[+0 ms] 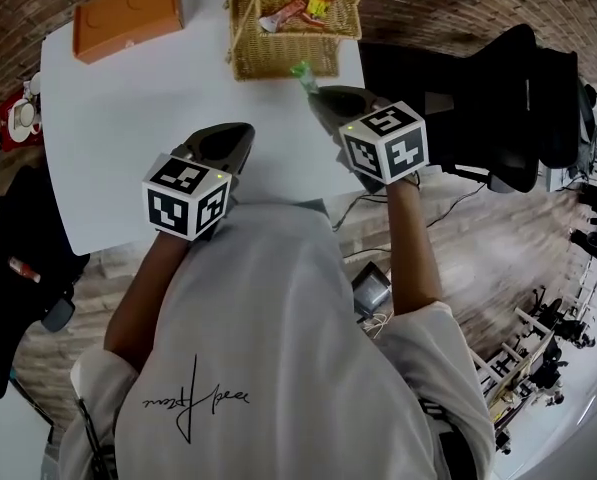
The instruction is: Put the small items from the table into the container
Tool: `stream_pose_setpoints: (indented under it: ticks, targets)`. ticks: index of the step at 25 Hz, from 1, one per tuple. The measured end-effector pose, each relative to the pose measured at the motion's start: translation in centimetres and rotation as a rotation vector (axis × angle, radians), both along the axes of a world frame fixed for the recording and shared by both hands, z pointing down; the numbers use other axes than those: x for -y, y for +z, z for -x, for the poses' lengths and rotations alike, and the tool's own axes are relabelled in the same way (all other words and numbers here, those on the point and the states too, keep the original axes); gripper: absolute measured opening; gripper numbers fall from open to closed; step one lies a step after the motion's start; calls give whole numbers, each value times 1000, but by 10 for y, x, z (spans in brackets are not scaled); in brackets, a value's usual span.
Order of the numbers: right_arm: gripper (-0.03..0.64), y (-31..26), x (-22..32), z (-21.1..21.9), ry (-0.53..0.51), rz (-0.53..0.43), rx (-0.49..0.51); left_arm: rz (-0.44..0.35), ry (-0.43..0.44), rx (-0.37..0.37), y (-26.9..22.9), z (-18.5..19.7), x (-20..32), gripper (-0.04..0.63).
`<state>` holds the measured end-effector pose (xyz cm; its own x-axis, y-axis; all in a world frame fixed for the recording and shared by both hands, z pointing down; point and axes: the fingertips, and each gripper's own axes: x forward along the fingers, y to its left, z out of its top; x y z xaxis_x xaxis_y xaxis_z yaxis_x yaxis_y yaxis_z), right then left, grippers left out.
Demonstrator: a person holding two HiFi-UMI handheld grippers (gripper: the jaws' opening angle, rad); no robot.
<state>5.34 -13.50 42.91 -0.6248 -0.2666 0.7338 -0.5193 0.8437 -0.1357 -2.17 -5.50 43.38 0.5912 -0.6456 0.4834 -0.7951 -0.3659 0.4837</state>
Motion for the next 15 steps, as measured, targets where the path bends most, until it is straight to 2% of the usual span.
stream_pose_setpoints:
  ticks: [15]
  targets:
    - [51, 35, 22, 22, -57, 53, -59, 81, -55, -20, 15, 16, 4, 11]
